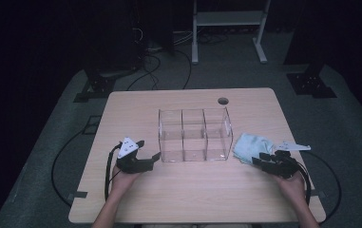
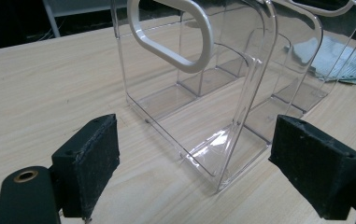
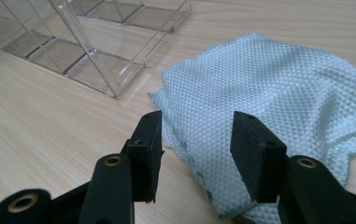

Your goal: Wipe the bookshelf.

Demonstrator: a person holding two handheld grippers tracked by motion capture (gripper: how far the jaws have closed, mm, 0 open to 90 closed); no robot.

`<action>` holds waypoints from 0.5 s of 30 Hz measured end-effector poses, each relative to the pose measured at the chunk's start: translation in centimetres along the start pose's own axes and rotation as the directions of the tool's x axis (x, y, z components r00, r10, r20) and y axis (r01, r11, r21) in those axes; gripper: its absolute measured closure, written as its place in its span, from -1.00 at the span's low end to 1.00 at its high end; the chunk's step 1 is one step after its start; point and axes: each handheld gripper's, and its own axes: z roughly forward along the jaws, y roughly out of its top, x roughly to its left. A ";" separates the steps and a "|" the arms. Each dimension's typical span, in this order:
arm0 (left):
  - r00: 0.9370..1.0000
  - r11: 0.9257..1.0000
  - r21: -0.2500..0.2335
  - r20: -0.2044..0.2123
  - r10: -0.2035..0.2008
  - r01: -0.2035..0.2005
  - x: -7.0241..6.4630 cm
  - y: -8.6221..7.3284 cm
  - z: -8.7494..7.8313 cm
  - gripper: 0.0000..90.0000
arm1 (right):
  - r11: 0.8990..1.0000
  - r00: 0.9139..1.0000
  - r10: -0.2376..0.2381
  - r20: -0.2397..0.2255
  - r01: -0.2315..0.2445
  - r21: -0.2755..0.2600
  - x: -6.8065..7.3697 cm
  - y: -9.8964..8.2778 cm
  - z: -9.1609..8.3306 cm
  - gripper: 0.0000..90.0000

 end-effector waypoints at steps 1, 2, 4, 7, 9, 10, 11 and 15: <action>1.000 1.000 0.002 -0.001 0.001 -0.001 0.0 0.0 0.0 -0.69 | 1.000 1.000 0.001 -0.001 -0.001 0.003 0.1 0.0 0.0 0.17; 1.000 1.000 0.003 -0.001 0.002 -0.002 0.0 0.0 0.0 -0.69 | 1.000 1.000 0.002 -0.001 -0.002 0.006 0.2 0.0 0.0 0.16; 1.000 1.000 0.007 -0.002 0.008 -0.008 0.1 0.0 0.0 -0.69 | 1.000 1.000 0.004 -0.007 -0.004 0.005 0.3 -0.1 0.1 0.15; 1.000 1.000 0.008 0.001 0.006 -0.006 0.1 -0.1 0.0 -0.69 | 1.000 1.000 0.001 -0.012 -0.001 0.012 0.5 -0.2 0.2 0.11; 1.000 1.000 0.005 0.002 0.001 -0.002 0.2 -0.1 0.0 -0.69 | 1.000 1.000 -0.007 -0.016 0.007 0.010 0.6 -0.4 0.3 0.11; 1.000 1.000 0.001 0.003 0.000 0.000 0.2 -0.1 0.0 -0.69 | 1.000 1.000 -0.009 -0.014 0.009 0.009 0.7 -0.5 0.3 0.11; 1.000 1.000 -0.001 0.003 0.000 0.000 0.2 -0.1 0.1 -0.69 | 1.000 1.000 -0.011 -0.014 0.011 0.009 0.8 -0.5 0.2 0.10; 1.000 1.000 -0.003 0.011 0.002 -0.002 0.3 -0.1 0.2 -0.69 | 1.000 1.000 -0.008 -0.019 0.008 -0.009 0.9 -0.7 0.2 0.09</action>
